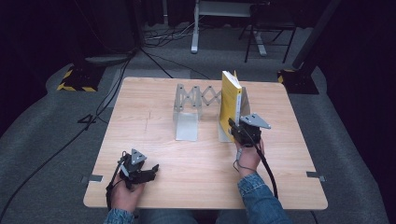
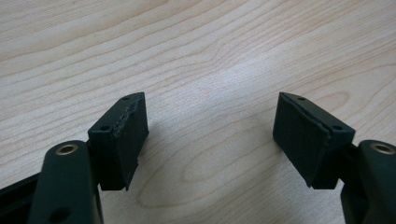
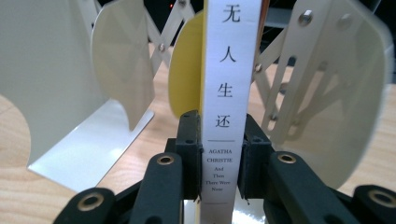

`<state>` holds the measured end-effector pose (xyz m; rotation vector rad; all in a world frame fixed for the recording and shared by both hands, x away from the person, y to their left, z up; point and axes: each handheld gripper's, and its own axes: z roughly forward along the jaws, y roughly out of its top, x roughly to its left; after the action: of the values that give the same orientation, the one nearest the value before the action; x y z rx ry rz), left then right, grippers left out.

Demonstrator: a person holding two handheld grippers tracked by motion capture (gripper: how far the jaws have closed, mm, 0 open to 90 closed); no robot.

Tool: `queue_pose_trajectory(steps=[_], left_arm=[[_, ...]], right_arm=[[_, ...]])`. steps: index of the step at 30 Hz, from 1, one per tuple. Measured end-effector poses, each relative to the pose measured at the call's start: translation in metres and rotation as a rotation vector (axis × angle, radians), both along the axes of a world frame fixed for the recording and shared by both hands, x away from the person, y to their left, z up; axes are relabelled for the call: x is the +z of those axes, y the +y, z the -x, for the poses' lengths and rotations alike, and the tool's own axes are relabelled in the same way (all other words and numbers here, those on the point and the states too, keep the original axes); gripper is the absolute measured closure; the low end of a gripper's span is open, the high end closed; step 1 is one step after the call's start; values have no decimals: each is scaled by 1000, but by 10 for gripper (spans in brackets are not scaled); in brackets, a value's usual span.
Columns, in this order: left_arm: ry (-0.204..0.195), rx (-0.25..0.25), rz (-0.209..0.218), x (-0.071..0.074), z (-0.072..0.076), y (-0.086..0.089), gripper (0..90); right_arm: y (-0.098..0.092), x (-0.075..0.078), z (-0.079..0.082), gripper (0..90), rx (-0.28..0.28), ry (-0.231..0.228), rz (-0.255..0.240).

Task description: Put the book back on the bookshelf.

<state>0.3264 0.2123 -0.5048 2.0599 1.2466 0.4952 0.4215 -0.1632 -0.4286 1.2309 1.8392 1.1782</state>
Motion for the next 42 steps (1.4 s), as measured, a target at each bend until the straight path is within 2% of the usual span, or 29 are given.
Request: queue_pose_trajectory(steps=[13, 23, 37, 42], left_arm=[[1, 0, 2, 0, 0, 0, 270], [1, 0, 1, 0, 0, 0, 270], [0, 0, 0, 0, 0, 0, 270], [0, 0, 0, 0, 0, 0, 270]], right_arm=[[10, -10, 6, 695, 42, 9, 15], [13, -30, 3, 684, 42, 66, 65], [8, -30, -11, 666, 38, 76, 25], [6, -30, -12, 660, 41, 78, 26]])
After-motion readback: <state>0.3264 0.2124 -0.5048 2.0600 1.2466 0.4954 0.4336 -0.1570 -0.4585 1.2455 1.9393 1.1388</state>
